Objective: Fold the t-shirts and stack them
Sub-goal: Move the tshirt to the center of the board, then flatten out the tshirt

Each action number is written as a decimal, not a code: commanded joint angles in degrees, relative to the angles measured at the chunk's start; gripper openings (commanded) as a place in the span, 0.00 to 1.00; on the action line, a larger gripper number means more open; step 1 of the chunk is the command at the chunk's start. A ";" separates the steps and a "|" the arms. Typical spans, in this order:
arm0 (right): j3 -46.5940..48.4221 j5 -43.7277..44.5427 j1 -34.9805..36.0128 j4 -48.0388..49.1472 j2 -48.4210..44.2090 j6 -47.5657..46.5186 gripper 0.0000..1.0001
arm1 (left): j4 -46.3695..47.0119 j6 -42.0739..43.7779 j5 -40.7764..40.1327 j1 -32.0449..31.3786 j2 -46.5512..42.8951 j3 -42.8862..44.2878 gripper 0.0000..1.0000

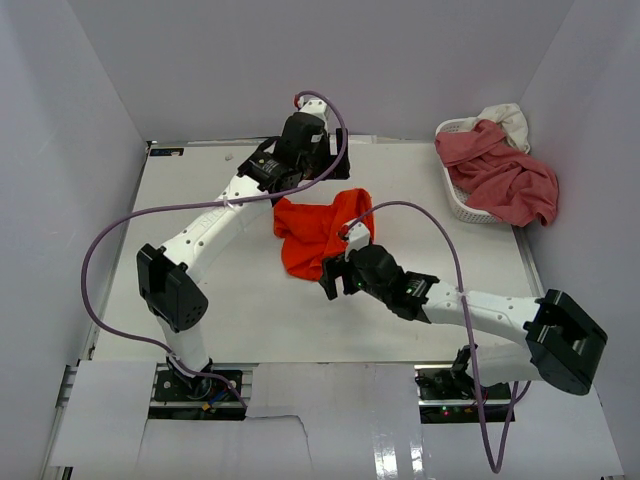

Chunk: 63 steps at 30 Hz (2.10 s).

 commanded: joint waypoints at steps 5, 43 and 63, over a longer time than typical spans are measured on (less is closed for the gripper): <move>6.95 7.03 4.94 5.29 7.77 -1.89 0.91 | -3.01 2.48 -11.51 0.77 -5.85 -0.30 0.98; 62.41 26.11 0.21 -26.08 55.41 -20.44 0.61 | 5.34 -6.92 -1.67 26.35 -31.79 -41.79 0.98; 64.97 25.23 1.60 -33.20 48.22 -14.98 0.08 | 5.95 -8.77 -4.92 27.58 -34.86 -44.16 0.98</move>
